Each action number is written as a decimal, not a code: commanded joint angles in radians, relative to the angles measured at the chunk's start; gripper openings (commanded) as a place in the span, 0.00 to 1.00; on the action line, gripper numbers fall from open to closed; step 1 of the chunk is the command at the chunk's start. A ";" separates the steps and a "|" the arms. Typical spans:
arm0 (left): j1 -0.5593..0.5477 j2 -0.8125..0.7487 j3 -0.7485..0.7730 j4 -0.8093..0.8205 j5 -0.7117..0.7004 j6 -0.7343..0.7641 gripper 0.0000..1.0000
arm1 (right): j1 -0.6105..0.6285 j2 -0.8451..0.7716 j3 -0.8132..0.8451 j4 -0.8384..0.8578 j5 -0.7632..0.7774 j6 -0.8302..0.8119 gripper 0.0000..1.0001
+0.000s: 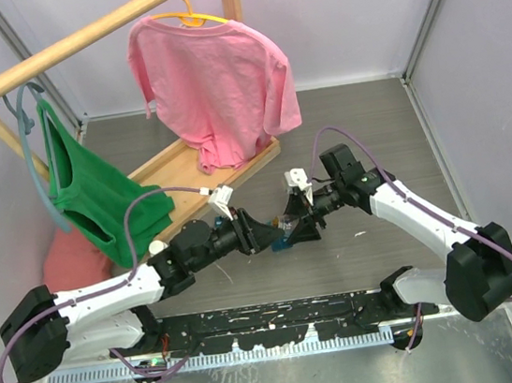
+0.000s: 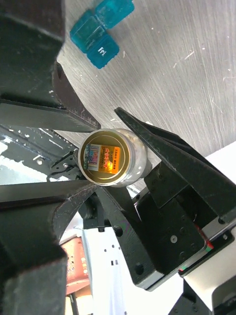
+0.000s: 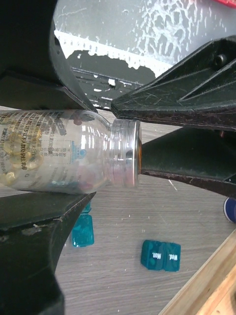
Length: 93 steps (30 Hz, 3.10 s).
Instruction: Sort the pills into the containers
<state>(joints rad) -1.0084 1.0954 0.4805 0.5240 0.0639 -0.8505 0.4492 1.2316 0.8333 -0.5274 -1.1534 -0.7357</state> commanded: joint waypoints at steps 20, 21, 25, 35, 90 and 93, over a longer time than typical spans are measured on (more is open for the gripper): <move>0.005 -0.323 -0.105 0.013 0.078 0.532 0.99 | -0.005 -0.008 0.042 -0.083 -0.059 -0.150 0.01; 0.005 -0.336 -0.114 0.029 0.100 0.606 0.98 | -0.004 -0.009 0.043 -0.104 -0.066 -0.181 0.01; 0.005 -0.332 -0.100 0.078 0.204 0.857 0.98 | -0.005 -0.008 0.043 -0.144 -0.078 -0.243 0.01; 0.004 -0.074 0.036 0.135 0.360 1.035 0.98 | -0.005 -0.008 0.046 -0.164 -0.076 -0.273 0.01; 0.001 0.008 0.102 -0.020 0.038 0.098 0.00 | -0.007 -0.032 0.033 0.008 0.052 -0.040 0.01; -0.027 0.015 0.050 0.044 -0.091 -0.129 0.00 | -0.007 -0.032 0.033 0.023 0.060 -0.021 0.01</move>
<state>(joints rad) -1.0050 1.1336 0.5549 0.4820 0.1947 -0.5159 0.4458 1.2285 0.8436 -0.6365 -1.1519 -0.8101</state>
